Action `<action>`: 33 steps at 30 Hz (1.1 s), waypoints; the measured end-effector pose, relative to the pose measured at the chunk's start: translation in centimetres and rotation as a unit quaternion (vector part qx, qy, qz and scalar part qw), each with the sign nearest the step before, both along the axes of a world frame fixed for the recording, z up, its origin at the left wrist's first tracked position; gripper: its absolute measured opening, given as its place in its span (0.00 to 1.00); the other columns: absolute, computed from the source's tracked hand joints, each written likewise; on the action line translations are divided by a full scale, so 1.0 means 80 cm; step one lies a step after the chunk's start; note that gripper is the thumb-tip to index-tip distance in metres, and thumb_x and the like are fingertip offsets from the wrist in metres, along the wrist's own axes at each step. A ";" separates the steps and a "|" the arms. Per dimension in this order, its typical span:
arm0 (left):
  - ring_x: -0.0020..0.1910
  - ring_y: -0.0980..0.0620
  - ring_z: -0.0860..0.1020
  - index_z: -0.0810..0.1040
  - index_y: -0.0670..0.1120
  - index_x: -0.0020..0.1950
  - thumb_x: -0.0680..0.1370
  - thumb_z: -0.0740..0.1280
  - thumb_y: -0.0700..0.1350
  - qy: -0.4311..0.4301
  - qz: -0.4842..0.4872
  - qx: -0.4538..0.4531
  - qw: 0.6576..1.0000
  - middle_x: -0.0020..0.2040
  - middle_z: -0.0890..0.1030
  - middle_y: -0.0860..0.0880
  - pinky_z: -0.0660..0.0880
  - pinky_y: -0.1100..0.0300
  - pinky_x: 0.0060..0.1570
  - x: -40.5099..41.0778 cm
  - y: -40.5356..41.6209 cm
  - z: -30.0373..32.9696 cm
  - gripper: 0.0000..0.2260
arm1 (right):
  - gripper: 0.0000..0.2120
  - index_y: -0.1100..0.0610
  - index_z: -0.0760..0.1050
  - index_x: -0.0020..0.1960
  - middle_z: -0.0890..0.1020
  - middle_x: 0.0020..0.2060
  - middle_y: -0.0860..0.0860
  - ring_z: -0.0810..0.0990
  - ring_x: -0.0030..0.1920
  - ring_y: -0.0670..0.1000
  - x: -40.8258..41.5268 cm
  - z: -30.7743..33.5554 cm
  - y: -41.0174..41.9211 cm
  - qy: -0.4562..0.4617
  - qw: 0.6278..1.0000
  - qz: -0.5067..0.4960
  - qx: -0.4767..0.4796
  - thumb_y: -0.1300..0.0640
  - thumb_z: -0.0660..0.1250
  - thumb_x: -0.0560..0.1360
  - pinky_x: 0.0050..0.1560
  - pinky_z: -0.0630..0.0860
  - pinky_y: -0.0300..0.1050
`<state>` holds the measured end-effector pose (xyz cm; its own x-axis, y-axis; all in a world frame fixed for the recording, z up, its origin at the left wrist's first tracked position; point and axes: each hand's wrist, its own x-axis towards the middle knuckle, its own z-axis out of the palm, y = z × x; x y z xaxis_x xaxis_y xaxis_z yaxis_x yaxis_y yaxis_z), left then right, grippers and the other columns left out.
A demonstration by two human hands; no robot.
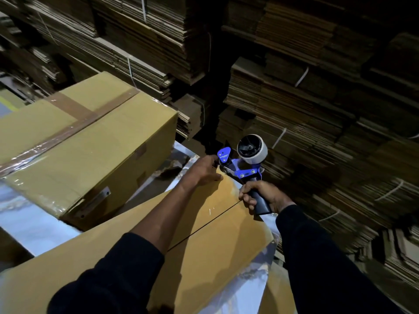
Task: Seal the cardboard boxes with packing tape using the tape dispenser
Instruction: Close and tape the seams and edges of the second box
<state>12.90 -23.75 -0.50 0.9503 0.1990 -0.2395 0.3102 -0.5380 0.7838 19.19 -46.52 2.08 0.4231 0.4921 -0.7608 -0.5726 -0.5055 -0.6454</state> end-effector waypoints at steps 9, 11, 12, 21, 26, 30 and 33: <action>0.46 0.39 0.80 0.77 0.47 0.58 0.83 0.62 0.49 -0.125 0.053 0.167 0.977 0.48 0.83 0.43 0.68 0.53 0.39 -0.032 -0.031 -0.029 0.09 | 0.04 0.60 0.73 0.39 0.70 0.30 0.52 0.67 0.26 0.50 0.002 0.021 0.011 0.026 0.996 0.027 -0.081 0.61 0.65 0.72 0.29 0.68 0.42; 0.45 0.38 0.79 0.78 0.47 0.57 0.82 0.62 0.49 -0.120 0.065 0.164 0.977 0.46 0.82 0.42 0.70 0.52 0.39 -0.032 -0.031 -0.026 0.09 | 0.06 0.58 0.69 0.39 0.68 0.28 0.55 0.66 0.25 0.53 0.001 0.025 0.015 -0.025 0.993 0.025 -0.114 0.60 0.65 0.72 0.29 0.69 0.43; 0.45 0.38 0.79 0.78 0.47 0.57 0.82 0.62 0.49 -0.115 0.068 0.164 0.977 0.45 0.82 0.41 0.72 0.51 0.40 -0.033 -0.032 -0.025 0.09 | 0.06 0.57 0.68 0.40 0.68 0.27 0.56 0.66 0.24 0.54 -0.002 0.026 0.016 -0.056 0.991 0.017 -0.122 0.61 0.64 0.73 0.29 0.69 0.43; 0.45 0.39 0.82 0.81 0.47 0.57 0.81 0.62 0.50 -0.122 0.069 0.157 0.978 0.46 0.85 0.41 0.80 0.47 0.46 -0.042 -0.038 -0.022 0.12 | 0.07 0.62 0.77 0.45 0.80 0.27 0.61 0.78 0.25 0.58 -0.029 0.013 0.020 -0.260 0.944 -0.054 -0.196 0.58 0.69 0.71 0.30 0.77 0.48; 0.45 0.42 0.82 0.83 0.48 0.58 0.82 0.63 0.50 -0.119 0.069 0.166 0.977 0.45 0.85 0.42 0.81 0.48 0.47 -0.041 -0.037 -0.026 0.12 | 0.04 0.63 0.76 0.44 0.79 0.27 0.59 0.78 0.23 0.56 -0.032 0.018 0.024 -0.298 0.927 -0.048 -0.221 0.62 0.70 0.73 0.29 0.78 0.48; 0.44 0.41 0.82 0.83 0.49 0.57 0.83 0.63 0.51 -0.119 0.071 0.178 0.974 0.44 0.84 0.43 0.80 0.49 0.46 -0.041 -0.037 -0.028 0.12 | 0.03 0.61 0.74 0.43 0.76 0.28 0.57 0.74 0.25 0.55 -0.032 0.021 0.021 -0.291 0.930 -0.040 -0.222 0.65 0.68 0.73 0.30 0.75 0.49; 0.45 0.42 0.82 0.83 0.49 0.57 0.84 0.62 0.52 -0.116 0.068 0.186 0.973 0.44 0.84 0.44 0.79 0.51 0.46 -0.041 -0.037 -0.029 0.12 | 0.06 0.59 0.73 0.40 0.74 0.29 0.57 0.71 0.25 0.53 -0.036 0.027 0.016 -0.283 0.933 -0.027 -0.220 0.67 0.66 0.75 0.31 0.71 0.47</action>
<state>9.63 -26.68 -2.85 0.9287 0.3595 0.0908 0.2373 -0.7644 0.5995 16.30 -45.23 4.23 0.8328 0.1522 -0.5323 -0.2353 -0.7730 -0.5892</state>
